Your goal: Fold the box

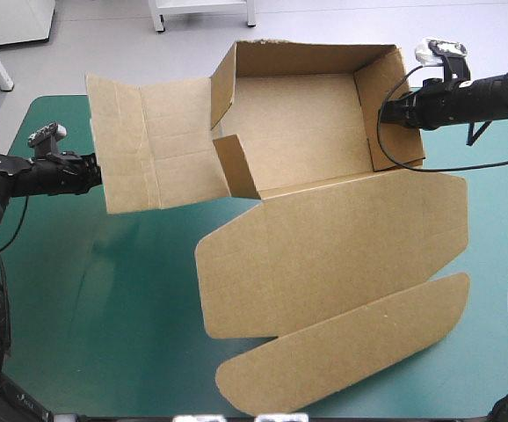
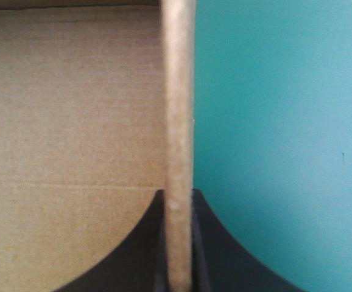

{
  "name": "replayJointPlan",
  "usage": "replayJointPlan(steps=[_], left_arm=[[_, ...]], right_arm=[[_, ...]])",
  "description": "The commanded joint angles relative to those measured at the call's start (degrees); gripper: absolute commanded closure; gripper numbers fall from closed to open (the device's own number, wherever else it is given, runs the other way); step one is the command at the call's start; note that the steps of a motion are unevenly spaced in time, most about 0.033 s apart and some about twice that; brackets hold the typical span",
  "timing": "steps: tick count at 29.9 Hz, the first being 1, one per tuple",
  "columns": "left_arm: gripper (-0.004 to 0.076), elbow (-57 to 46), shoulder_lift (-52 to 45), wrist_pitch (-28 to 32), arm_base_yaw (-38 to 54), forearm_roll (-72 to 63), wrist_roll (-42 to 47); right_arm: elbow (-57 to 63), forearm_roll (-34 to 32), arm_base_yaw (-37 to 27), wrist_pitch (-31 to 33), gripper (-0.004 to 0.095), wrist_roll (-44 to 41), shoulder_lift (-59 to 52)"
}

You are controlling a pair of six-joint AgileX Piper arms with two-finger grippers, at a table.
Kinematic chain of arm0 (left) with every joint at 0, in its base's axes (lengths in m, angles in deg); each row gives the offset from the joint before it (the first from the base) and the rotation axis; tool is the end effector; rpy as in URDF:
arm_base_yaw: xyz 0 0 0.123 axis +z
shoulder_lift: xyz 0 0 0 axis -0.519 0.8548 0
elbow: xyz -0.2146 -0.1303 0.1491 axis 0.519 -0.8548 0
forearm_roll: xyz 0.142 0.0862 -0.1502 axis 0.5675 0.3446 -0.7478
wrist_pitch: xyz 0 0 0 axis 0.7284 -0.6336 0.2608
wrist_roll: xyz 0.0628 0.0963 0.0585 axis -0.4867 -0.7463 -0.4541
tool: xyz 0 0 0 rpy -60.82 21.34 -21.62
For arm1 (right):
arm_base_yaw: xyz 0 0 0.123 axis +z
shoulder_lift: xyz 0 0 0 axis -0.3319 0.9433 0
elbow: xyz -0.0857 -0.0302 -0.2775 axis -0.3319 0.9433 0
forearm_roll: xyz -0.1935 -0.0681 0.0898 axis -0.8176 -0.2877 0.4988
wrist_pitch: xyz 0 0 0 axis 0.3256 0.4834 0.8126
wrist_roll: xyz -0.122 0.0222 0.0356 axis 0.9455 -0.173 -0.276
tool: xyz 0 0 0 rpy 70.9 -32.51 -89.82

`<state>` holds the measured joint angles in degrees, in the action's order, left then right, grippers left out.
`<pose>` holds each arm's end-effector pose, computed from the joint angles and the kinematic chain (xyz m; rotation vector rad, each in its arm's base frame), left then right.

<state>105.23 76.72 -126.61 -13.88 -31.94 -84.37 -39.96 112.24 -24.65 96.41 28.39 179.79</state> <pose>0.3745 0.0351 0.2680 -0.2578 2.3449 -0.7276 0.3776 0.0451 0.3886 -0.3139 2.2709 0.6966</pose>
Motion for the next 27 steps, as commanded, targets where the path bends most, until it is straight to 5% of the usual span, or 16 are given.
replayJointPlan(steps=[1, 10, 20, 27], left_arm=[[0.0412, 1.4, -1.8, -5.2, -2.5, -20.6, -10.1], [0.0412, 1.4, -1.7, -12.8, -15.6, -28.6, -15.1], [0.0412, 1.4, -1.7, -26.4, -17.4, -48.0, -18.5], [0.0412, 1.5, -2.8, -26.6, -18.7, -49.6, -18.0]], right_arm=[[-1.8, 1.7, 2.6, -2.5, 0.0925, -0.4, -3.0], [-1.8, -1.1, 4.7, -8.1, 0.0925, -3.1, -0.1], [-1.8, -8.9, 4.7, -9.0, 0.0925, -5.4, 1.7], [-1.8, -9.1, 4.7, -9.7, 0.0925, -5.8, 2.2]])
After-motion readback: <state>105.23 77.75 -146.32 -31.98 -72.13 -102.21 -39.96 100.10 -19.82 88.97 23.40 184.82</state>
